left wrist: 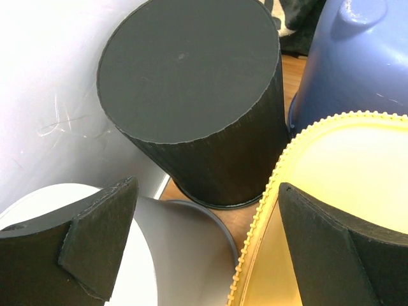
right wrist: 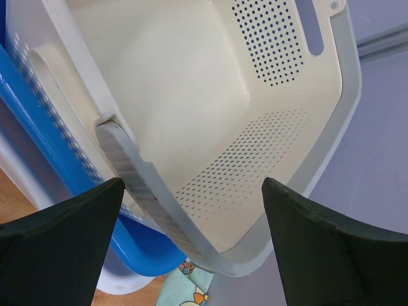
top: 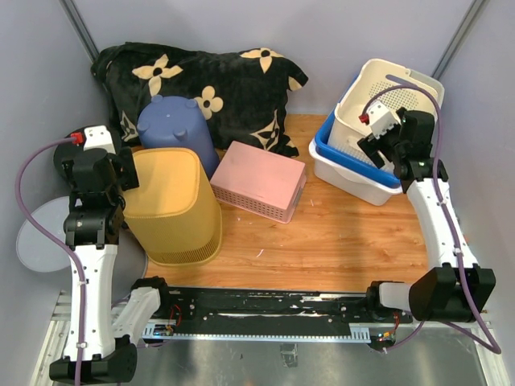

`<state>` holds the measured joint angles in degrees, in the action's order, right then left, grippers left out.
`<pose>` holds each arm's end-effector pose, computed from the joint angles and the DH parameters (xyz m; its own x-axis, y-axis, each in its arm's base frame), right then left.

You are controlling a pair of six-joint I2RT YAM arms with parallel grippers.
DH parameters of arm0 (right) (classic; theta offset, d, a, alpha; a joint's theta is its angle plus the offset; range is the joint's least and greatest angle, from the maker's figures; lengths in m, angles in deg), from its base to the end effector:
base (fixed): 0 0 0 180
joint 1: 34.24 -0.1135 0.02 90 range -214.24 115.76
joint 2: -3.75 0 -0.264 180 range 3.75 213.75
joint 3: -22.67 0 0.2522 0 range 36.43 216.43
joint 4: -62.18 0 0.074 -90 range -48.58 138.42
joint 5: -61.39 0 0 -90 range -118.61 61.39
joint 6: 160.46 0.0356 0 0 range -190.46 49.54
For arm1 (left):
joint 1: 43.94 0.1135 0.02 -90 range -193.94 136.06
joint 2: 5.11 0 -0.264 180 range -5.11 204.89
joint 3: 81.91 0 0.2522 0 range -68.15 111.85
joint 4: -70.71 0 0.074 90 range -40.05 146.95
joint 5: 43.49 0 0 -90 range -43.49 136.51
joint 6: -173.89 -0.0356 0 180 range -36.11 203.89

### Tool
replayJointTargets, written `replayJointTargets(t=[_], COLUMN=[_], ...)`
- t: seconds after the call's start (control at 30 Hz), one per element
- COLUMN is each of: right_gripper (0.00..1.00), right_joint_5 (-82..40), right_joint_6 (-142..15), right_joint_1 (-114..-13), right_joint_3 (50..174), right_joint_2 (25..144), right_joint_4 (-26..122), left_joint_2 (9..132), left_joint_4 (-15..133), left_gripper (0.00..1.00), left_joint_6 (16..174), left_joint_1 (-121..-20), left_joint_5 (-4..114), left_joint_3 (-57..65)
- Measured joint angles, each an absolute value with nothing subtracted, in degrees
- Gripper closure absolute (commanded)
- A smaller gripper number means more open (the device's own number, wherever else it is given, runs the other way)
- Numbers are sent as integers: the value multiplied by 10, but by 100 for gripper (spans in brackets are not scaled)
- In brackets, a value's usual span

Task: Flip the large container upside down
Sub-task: Pick up the container from the container.

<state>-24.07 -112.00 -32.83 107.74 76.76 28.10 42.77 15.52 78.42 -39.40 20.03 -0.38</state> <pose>0.2910 -0.0043 0.3776 -0.2482 -0.6552 -0.7136 -0.2851 0.7534 -0.5926 0.1496 0.0278 0.4102 -0.4105 0.0530 -0.9103 -0.4472 0.8583 0.2516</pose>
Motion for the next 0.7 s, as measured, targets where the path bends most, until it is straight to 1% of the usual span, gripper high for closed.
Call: replayJointTargets(t=[0.2,0.37,0.7], right_gripper=[8,8,11], right_joint_5=[-306,-385,-530], right_joint_6=[-1118,-1133,-1243], right_joint_1=[-374,-405,-457], right_joint_3=[1024,974,892], right_joint_2=[767,786,811], right_joint_4=[355,460,676], left_joint_2=[426,426,423], left_joint_4=[160,163,163], left_gripper=[5,5,4], left_joint_6=[784,783,776], left_joint_1=[-394,-394,-394], left_joint_5=[181,163,165], left_joint_3=[-7,-7,-7])
